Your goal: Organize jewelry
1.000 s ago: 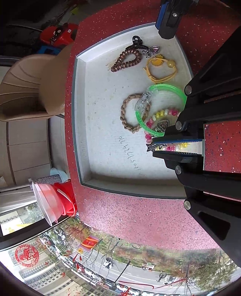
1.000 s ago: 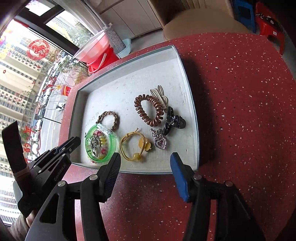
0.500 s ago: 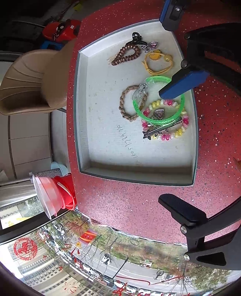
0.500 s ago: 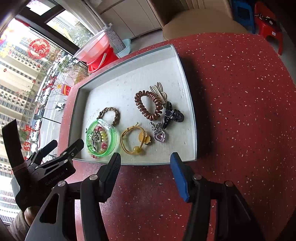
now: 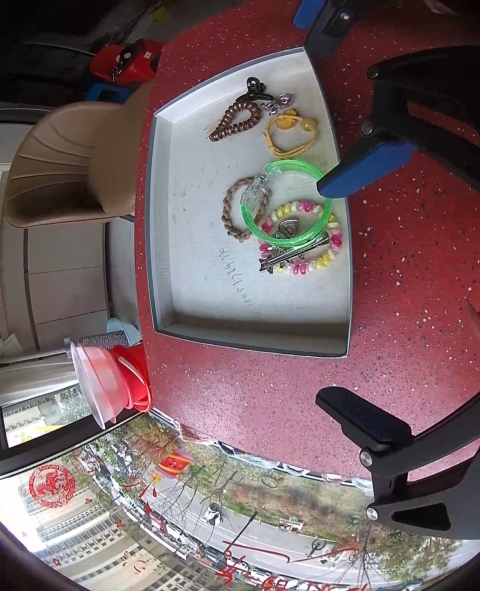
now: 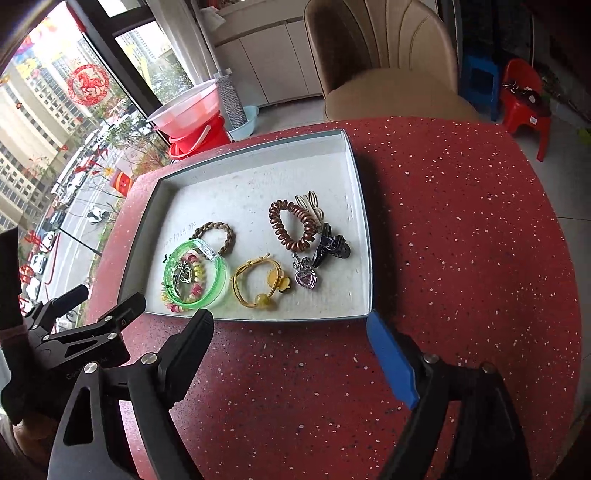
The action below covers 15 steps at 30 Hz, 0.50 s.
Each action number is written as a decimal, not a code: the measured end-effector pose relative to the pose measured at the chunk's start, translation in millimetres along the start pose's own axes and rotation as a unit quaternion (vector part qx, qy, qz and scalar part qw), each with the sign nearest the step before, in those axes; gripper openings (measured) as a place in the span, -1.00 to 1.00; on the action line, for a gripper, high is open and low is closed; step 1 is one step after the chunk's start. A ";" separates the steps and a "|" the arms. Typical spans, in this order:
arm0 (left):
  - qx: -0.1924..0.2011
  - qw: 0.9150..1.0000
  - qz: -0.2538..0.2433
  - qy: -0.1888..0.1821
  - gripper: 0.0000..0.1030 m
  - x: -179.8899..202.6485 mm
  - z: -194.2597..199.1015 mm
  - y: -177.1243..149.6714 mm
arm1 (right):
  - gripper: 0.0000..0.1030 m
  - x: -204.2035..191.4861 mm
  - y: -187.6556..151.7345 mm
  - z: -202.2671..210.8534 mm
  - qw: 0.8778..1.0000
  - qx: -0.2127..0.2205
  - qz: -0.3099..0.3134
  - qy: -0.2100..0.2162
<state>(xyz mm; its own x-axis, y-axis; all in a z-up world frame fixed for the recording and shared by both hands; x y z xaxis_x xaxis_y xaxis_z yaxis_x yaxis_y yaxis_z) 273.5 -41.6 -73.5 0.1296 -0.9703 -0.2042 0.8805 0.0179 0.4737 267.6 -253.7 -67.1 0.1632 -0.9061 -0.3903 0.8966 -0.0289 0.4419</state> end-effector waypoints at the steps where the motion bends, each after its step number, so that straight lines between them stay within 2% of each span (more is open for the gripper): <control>1: 0.001 1.000 0.002 -0.002 1.00 -0.9 1.8 -2.0 | 0.71 -0.2 -2.5 2.1 1.000 0.004 0.000 -0.001; 10: 0.009 1.000 0.012 -0.020 1.00 -7.4 24.7 -31.9 | 0.72 -11.8 -26.1 28.4 0.997 0.068 0.018 -0.021; 15: 0.022 0.999 0.009 -0.023 1.00 -9.8 38.8 -49.6 | 0.72 -22.6 -37.9 38.4 0.995 0.086 0.039 -0.041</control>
<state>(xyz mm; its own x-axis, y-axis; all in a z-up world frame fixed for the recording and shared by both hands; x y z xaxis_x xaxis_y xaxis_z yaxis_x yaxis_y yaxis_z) 210.9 -42.4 -61.8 0.1239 -0.9798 -0.1567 0.8576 0.0263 0.5137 214.2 -248.4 -44.0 0.1884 -0.9397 -0.2854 0.7982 -0.0228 0.6020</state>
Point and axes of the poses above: each gripper's, at about its wrist camera, not at the fingertips, and z roughly against the way its jaws point, x to its right, y to its top, the point moved 4 cm from there along -z, roughly the way its jaws point, and after that the axes turned 5 degrees about y, right-handed, at the moved point
